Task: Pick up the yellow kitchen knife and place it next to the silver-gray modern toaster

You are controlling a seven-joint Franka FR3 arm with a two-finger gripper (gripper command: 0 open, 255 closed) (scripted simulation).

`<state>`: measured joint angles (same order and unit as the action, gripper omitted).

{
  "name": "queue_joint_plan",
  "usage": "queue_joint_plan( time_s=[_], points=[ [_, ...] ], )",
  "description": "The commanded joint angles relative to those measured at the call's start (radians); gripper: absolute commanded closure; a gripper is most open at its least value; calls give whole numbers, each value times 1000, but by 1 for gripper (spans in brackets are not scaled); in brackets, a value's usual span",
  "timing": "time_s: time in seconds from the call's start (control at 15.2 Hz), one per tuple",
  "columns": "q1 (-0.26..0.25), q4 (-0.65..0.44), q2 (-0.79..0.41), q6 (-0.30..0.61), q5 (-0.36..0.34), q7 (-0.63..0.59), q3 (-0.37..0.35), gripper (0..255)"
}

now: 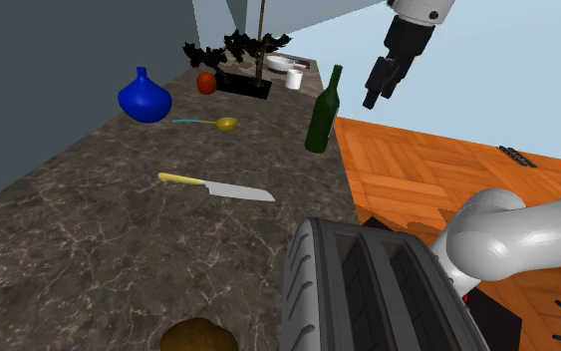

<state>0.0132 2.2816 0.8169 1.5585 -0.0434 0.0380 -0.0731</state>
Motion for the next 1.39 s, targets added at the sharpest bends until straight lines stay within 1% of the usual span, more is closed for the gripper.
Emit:
queue_joint_plan(
  time_s=[0.0,0.33,0.66,0.99,1.32],
  points=[
    [0,0,0,0,0,0,0,0],
    [-37,11,-139,130,27,44,-8,0],
    [-72,-6,-293,246,52,90,-20,0],
    [-106,-49,-456,346,76,138,-38,0],
    [-138,-116,-623,425,95,185,-62,0]
  ],
)
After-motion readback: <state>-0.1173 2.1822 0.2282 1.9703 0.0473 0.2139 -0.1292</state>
